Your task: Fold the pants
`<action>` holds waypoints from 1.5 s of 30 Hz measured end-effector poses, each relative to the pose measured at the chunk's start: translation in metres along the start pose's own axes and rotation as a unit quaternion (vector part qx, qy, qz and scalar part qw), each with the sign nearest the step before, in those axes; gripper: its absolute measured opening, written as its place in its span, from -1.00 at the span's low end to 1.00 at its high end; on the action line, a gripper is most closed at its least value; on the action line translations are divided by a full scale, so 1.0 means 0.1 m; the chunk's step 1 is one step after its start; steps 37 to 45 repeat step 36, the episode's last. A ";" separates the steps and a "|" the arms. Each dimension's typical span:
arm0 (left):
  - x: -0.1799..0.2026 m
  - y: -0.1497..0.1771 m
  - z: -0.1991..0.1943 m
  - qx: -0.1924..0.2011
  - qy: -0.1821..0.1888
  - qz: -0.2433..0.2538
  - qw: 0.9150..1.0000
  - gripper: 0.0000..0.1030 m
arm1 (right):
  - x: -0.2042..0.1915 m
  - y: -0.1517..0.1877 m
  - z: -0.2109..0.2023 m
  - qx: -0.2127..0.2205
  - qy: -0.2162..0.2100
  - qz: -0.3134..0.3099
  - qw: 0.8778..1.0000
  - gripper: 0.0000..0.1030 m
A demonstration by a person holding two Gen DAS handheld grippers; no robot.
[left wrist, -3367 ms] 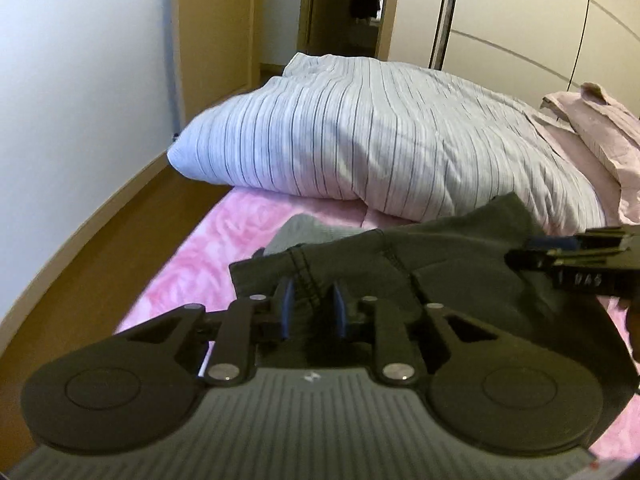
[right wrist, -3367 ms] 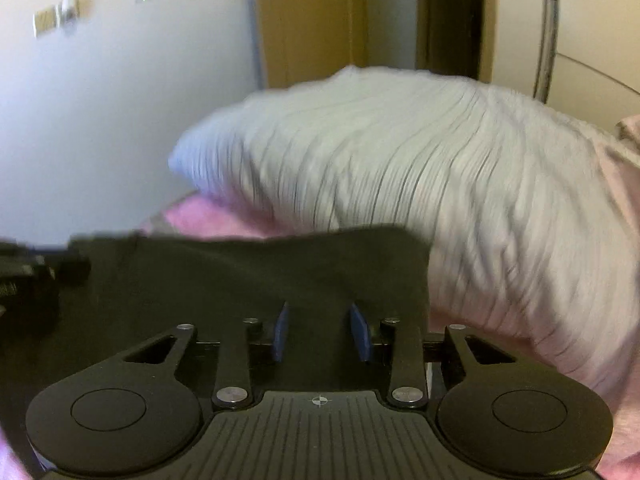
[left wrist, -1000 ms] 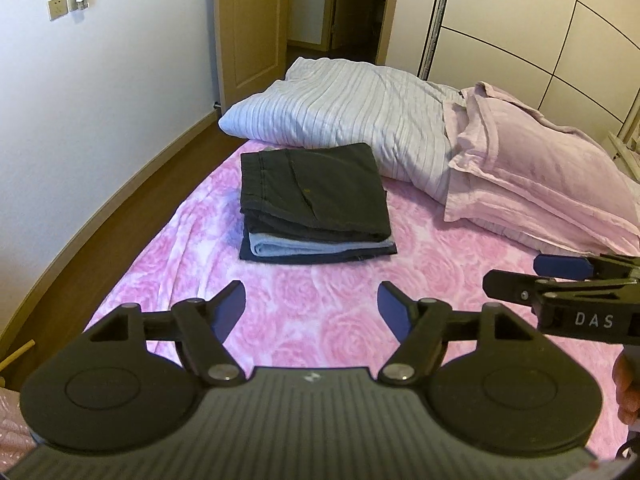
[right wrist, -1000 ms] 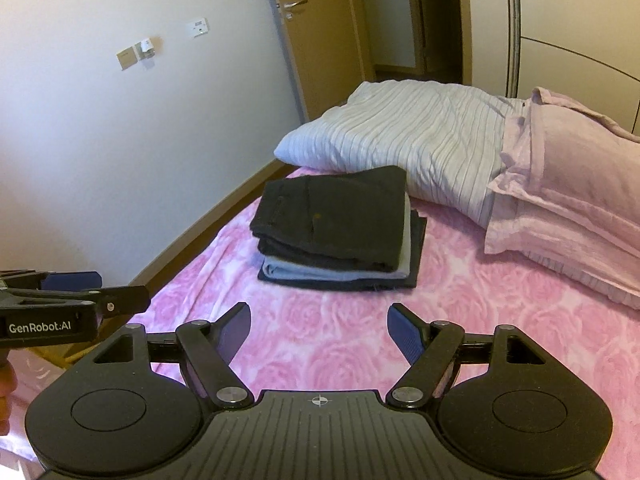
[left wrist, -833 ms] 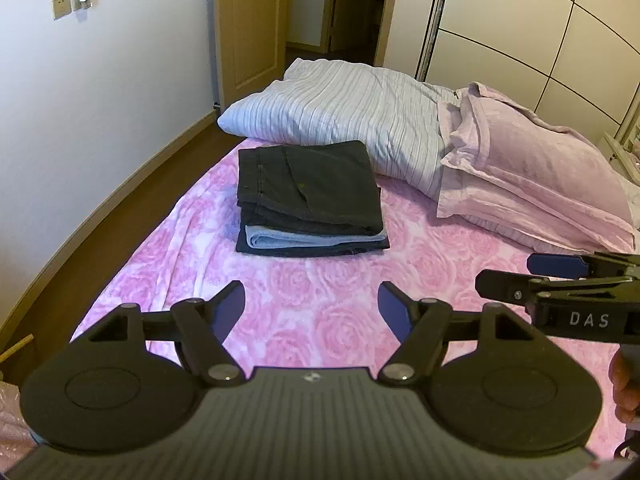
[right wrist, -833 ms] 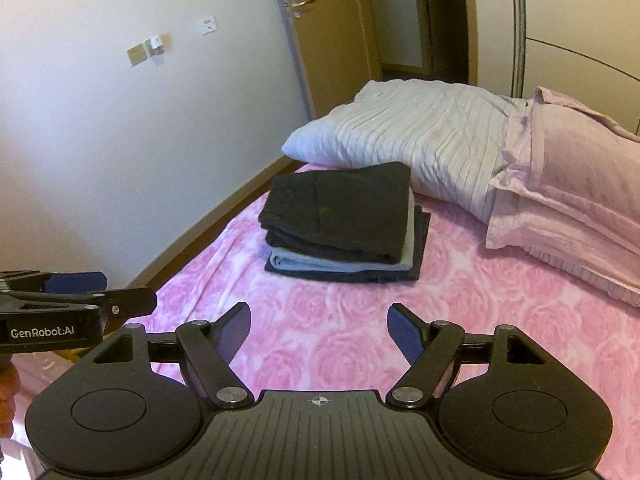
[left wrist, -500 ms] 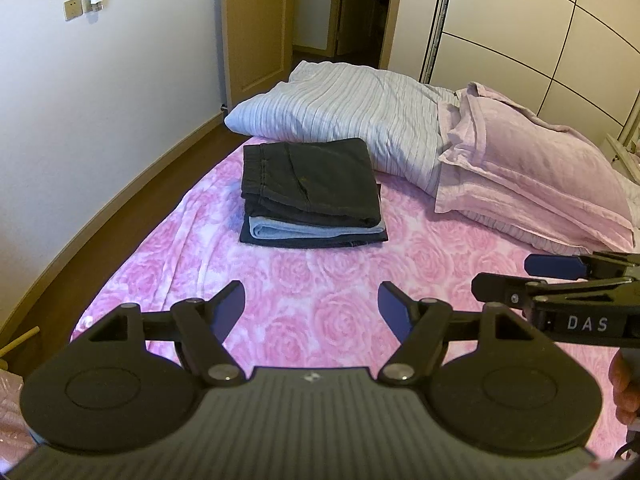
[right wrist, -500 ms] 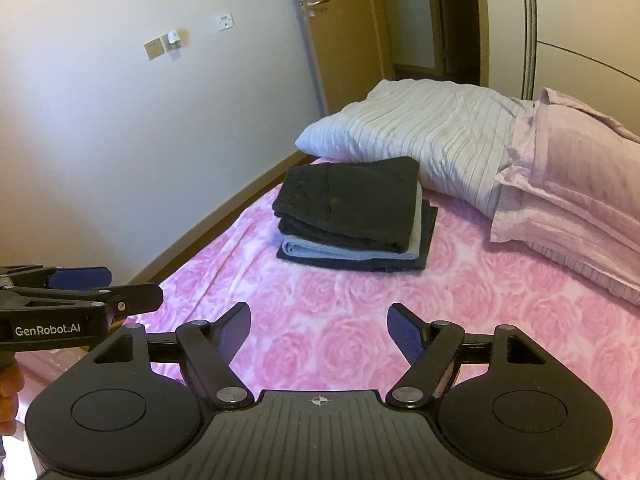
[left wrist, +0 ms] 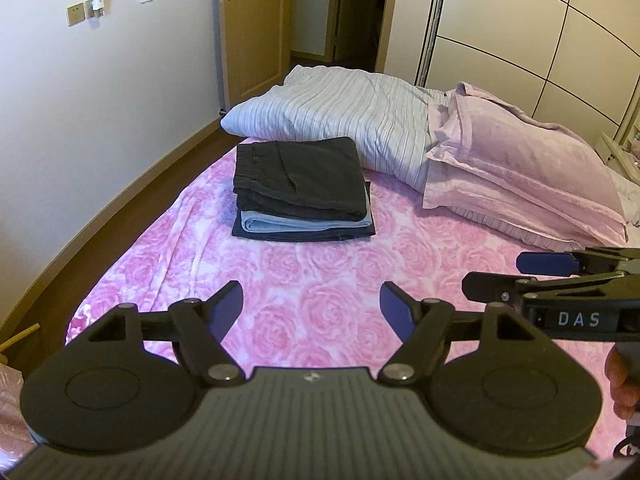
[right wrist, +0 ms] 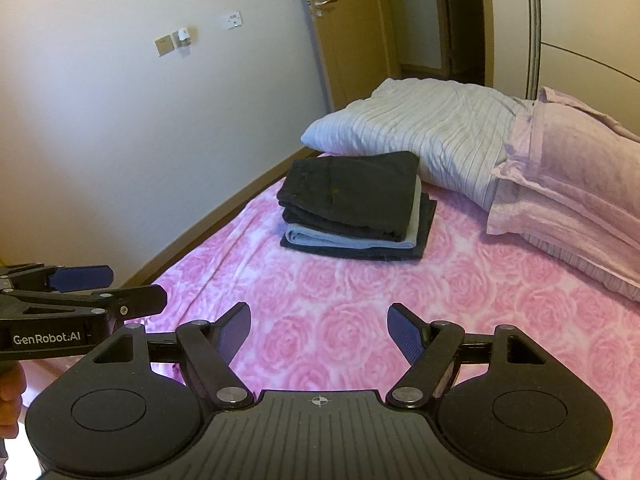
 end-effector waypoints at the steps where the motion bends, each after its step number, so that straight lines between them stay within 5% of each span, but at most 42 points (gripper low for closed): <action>1: 0.01 0.01 -0.02 0.001 -0.001 -0.001 1.000 0.41 | 0.00 0.01 -0.02 0.000 -0.001 -0.002 1.000 0.41; 45: 0.26 0.54 -0.56 0.018 -0.017 -0.018 1.000 0.55 | -0.08 0.47 -0.56 0.008 -0.016 -0.019 1.000 0.41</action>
Point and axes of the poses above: each gripper's, at about its wrist camera, not at the fingertips, and z roughly the way its jaws point, x to its right, y to its underside, the point moved 9 cm from there along z, roughly the way its jaws point
